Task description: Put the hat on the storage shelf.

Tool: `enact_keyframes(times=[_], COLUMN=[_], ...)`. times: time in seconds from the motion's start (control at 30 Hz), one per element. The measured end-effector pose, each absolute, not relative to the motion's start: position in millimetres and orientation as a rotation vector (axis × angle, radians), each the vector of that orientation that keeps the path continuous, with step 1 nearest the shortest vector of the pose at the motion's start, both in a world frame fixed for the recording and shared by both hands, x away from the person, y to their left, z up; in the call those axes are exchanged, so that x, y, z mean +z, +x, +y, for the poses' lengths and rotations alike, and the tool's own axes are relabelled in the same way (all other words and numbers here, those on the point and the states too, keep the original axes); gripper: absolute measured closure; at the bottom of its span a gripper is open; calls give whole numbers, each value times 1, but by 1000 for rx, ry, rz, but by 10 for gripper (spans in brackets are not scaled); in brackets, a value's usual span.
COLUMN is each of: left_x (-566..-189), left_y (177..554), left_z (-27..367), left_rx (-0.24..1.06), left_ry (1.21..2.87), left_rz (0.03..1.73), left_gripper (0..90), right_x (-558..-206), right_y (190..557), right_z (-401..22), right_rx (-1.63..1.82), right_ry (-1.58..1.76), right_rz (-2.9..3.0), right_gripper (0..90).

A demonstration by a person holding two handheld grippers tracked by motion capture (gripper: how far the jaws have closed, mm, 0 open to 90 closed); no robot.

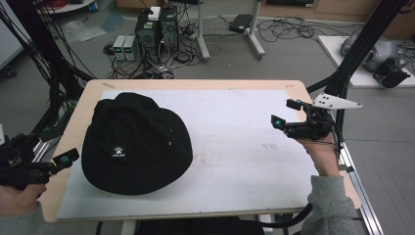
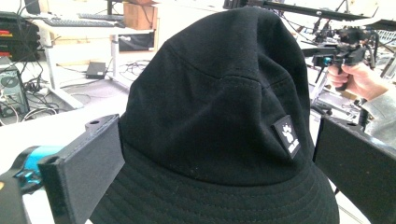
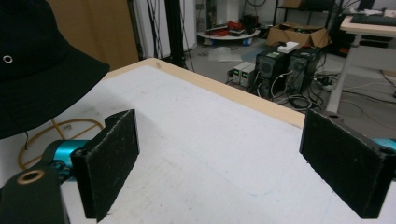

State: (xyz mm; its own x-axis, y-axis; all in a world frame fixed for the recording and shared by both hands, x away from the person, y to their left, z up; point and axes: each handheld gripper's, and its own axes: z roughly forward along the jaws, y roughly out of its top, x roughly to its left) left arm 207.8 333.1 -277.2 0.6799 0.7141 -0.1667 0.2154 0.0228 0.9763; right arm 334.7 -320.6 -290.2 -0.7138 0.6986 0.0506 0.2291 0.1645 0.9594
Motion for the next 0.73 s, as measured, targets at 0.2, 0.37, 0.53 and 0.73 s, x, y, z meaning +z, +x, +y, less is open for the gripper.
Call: enact_keyframes(times=[0.2,0.37,0.53,0.73], left_x=[-278,-278,-279,-279], left_y=[209,207,207,208], left_z=[333,334,333,333], left_rx=[457,464,469,470], left_ry=[1537,1533,1540,1541], left_rz=[802,804,810,808], left_gripper=[24,24,24,24], right_x=[-297,-300,-299,-297], right_y=[330,327,322,318], right_z=[-335,-342,-347,-352], right_rx=[1585,1560,1532,1555], right_ry=[923,948,979,996], right_rz=[2030,2009,1981,1941], right_gripper=[112,112,112,112])
